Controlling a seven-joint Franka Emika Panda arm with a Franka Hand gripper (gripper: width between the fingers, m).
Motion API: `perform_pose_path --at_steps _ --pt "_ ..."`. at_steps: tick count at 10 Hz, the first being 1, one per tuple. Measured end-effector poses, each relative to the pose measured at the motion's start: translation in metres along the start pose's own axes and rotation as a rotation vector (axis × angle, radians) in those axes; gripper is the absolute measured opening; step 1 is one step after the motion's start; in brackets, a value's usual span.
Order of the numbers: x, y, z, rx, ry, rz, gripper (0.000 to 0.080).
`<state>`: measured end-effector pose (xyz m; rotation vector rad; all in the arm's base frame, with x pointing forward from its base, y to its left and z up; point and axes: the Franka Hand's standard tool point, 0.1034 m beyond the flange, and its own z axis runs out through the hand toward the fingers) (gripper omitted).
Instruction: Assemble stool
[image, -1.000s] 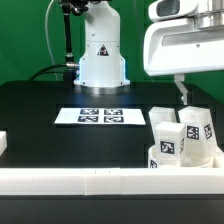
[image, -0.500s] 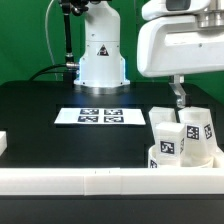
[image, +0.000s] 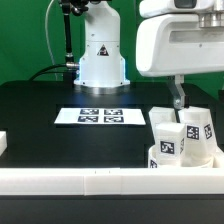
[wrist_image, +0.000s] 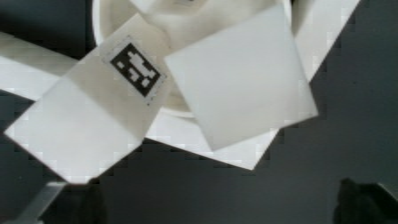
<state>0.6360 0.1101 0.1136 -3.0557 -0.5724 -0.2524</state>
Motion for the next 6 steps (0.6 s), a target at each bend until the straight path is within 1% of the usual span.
perform_pose_path --at_steps 1,2,4,6 --pt "-0.0023 -0.0032 0.0025 0.003 -0.004 -0.003 0.0649" --pt "-0.0037 -0.0033 0.0042 0.0 0.002 -0.002 0.0649" --pt "-0.0073 -0.0006 0.0058 0.004 -0.012 0.017 0.0649" --pt "-0.0066 0.0002 0.0055 0.002 -0.009 0.018 0.0649"
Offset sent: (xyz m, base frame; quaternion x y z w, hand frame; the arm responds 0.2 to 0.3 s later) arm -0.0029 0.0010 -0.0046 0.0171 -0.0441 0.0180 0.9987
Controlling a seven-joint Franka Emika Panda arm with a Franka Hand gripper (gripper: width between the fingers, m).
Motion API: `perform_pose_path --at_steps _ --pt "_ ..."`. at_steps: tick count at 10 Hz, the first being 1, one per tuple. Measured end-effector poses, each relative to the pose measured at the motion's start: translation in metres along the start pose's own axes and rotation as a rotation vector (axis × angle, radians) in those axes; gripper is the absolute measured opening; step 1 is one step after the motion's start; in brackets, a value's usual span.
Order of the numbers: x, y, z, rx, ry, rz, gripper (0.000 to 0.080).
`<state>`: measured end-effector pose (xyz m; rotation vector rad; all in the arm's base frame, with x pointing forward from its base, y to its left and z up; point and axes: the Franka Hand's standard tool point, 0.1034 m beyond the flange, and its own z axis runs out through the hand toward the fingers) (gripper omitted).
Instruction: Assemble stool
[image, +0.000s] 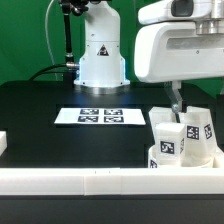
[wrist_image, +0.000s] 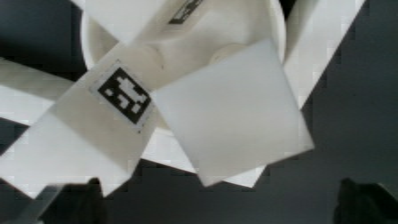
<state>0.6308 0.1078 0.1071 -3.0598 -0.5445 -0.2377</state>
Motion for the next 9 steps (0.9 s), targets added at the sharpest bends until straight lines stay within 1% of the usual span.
perform_pose_path --at_steps 1,2,3,4,5,8,9 --pt "-0.007 -0.004 0.001 0.016 -0.072 0.009 0.0649" --pt "-0.012 -0.008 0.0 0.027 -0.192 -0.016 0.0649" --pt "-0.006 -0.008 0.0 0.022 -0.228 -0.03 0.0649" --pt "0.001 -0.009 0.0 0.01 -0.195 -0.015 0.0649" --pt "0.0 -0.012 0.0 0.003 -0.192 0.025 0.0649" --pt "-0.001 -0.008 0.001 0.0 -0.19 0.018 0.0649" --pt "0.001 -0.009 0.004 -0.002 -0.17 -0.038 0.0649"
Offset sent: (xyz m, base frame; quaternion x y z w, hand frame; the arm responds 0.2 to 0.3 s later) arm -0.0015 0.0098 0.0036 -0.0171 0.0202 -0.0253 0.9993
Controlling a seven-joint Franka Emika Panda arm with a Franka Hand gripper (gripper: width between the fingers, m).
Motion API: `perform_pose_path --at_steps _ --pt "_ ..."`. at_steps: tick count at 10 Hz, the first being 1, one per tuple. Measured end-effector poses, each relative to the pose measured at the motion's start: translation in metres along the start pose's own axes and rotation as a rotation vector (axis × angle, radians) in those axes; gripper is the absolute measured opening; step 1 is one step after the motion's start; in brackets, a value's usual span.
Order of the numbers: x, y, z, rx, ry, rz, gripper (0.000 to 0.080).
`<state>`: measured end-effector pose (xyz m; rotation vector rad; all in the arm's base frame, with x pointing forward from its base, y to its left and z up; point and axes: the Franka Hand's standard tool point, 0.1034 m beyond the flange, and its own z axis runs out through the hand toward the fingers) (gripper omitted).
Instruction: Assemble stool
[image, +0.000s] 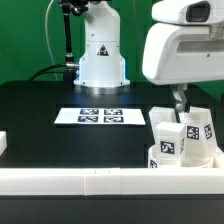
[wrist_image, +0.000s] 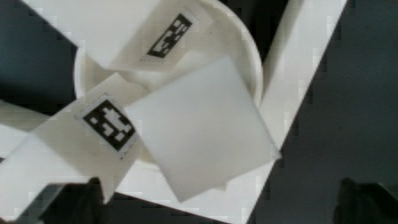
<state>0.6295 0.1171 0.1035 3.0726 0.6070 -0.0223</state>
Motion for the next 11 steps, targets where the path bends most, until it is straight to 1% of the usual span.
perform_pose_path --at_steps 2,5,6,7,8,9,10,11 --pt "-0.0018 0.0037 0.0051 -0.001 -0.003 -0.067 0.0649" --pt "-0.0033 0.0042 0.0071 -0.002 -0.002 -0.052 0.0649" --pt "-0.0046 0.0041 0.0084 -0.001 -0.005 -0.049 0.0616" --pt "-0.0051 0.0043 0.0092 -0.001 -0.007 -0.048 0.0616" --pt "-0.0054 0.005 0.0095 -0.001 -0.007 -0.047 0.0436" --pt "-0.005 0.0055 0.009 -0.002 -0.006 -0.046 0.0436" --pt "-0.0049 0.0061 0.0089 -0.002 -0.005 -0.045 0.0341" --pt "-0.0051 0.0074 0.0088 -0.002 -0.005 -0.044 0.0341"
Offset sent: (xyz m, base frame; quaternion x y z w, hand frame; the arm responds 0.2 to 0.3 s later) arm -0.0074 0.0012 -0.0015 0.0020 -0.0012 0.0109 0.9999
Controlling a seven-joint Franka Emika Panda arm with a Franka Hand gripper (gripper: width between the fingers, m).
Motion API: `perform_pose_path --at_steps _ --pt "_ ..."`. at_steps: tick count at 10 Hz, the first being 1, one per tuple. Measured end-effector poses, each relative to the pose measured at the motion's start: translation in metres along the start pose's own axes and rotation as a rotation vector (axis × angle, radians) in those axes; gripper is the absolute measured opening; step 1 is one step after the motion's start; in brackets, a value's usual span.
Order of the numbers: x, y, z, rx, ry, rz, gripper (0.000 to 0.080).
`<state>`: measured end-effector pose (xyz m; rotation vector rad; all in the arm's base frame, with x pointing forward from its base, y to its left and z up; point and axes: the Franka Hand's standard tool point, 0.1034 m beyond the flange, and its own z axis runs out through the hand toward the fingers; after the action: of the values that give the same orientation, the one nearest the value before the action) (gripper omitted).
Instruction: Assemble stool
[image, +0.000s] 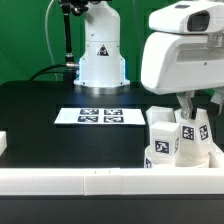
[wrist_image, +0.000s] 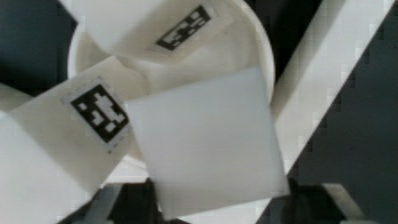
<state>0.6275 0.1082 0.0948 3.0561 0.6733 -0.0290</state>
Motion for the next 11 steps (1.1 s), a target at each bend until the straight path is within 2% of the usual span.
perform_pose_path --at_steps 3,6,11 --pt "-0.0004 0.0014 0.0 0.0 0.0 0.043 0.0341" --pt "-0.0003 0.0013 0.0 0.001 0.0 0.208 0.0341" --pt "0.0002 -0.0011 0.0008 0.001 0.015 0.687 0.0341"
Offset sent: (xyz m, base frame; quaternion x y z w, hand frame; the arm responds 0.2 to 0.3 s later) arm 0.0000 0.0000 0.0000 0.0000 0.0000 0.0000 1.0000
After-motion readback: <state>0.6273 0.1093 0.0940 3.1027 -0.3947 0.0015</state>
